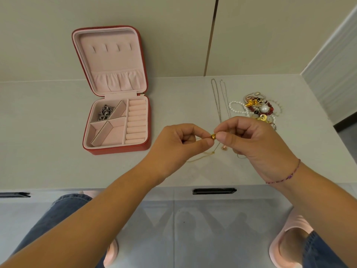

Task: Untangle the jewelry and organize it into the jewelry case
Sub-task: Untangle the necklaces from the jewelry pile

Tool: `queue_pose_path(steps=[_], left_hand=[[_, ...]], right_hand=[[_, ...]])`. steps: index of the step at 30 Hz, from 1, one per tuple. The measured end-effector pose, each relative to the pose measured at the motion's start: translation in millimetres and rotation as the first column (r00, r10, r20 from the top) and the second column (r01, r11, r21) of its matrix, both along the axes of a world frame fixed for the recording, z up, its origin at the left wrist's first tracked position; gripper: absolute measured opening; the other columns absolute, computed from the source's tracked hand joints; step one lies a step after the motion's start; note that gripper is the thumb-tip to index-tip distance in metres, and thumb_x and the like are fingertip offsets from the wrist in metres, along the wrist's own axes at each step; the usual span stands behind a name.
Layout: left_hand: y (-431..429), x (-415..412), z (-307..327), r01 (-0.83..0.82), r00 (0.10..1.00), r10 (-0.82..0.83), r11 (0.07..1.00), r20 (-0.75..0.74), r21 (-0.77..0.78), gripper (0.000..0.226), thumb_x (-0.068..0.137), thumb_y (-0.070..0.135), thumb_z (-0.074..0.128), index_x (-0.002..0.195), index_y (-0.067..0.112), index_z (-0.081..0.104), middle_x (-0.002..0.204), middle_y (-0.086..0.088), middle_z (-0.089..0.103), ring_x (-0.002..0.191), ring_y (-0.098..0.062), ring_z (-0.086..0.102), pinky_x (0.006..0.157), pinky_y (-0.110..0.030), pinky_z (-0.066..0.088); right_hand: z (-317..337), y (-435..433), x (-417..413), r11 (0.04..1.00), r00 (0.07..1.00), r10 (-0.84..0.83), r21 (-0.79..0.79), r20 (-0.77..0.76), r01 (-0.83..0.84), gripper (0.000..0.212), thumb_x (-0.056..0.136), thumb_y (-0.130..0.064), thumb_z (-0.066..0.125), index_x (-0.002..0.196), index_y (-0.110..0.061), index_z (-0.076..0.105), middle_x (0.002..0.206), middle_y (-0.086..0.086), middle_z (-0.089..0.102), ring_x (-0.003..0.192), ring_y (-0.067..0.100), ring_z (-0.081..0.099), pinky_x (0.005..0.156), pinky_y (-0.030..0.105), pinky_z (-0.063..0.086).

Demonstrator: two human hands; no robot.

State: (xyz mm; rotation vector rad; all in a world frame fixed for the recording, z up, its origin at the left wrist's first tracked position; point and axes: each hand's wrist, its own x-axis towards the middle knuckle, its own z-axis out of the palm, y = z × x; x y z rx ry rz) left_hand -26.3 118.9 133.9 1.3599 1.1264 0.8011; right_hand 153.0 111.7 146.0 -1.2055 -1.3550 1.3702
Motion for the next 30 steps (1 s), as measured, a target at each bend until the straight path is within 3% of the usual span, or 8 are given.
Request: queue_pose_path(steps=[8,15,23,26,30], left_hand=[[1,0,3,-0.044,0.999,0.043,0.997,0.017,0.069,0.004,0.084,0.015,0.070,0.083,0.013,0.073,0.050,0.001,0.026,0.047,-0.009,0.024,0.051,-0.007,0.035],[1,-1,4,-0.010,1.000,0.010,1.000,0.001,0.024,0.008,0.079,0.023,0.073,0.086,0.021,0.077,0.054,-0.007,0.026,0.054,-0.021,0.021,0.050,-0.019,0.027],[0,1,11,0.023,1.000,-0.025,0.996,-0.014,-0.086,0.021,0.063,0.033,0.077,0.083,0.025,0.078,0.053,0.002,0.021,0.060,-0.023,0.018,0.053,-0.030,0.018],[-1,1,12,0.037,0.999,-0.037,0.993,0.006,-0.110,0.023,0.060,0.036,0.078,0.081,0.026,0.078,0.053,-0.001,0.023,0.060,-0.025,0.017,0.058,-0.036,0.016],[1,-1,10,0.040,0.998,-0.033,0.990,0.055,-0.133,0.024,0.059,0.034,0.078,0.079,0.020,0.078,0.050,-0.001,0.029,0.052,-0.017,0.020,0.050,-0.027,0.018]], right_hand=[[-3,1,2,0.997,0.996,0.034,0.070,0.086,-0.040,0.015,0.064,-0.022,0.074,0.074,-0.016,0.064,0.060,-0.009,0.053,0.058,0.005,0.045,0.057,0.015,0.044],[-5,2,5,0.977,0.974,-0.004,0.208,0.227,-0.045,0.020,0.072,-0.009,0.079,0.071,-0.020,0.062,0.065,-0.001,0.054,0.059,0.012,0.044,0.057,0.028,0.043],[-6,0,9,0.932,0.955,-0.012,0.349,0.295,-0.096,0.013,0.070,-0.028,0.073,0.072,-0.026,0.060,0.070,-0.010,0.056,0.064,0.012,0.047,0.060,0.022,0.041],[-5,0,9,0.927,0.949,-0.021,0.361,0.313,-0.098,0.014,0.071,-0.024,0.074,0.072,-0.025,0.061,0.070,-0.008,0.056,0.064,0.015,0.047,0.060,0.023,0.040],[-5,-2,8,0.920,0.940,-0.033,0.378,0.339,-0.104,0.015,0.071,-0.019,0.074,0.071,-0.025,0.060,0.070,-0.009,0.055,0.063,0.012,0.046,0.060,0.017,0.038]])
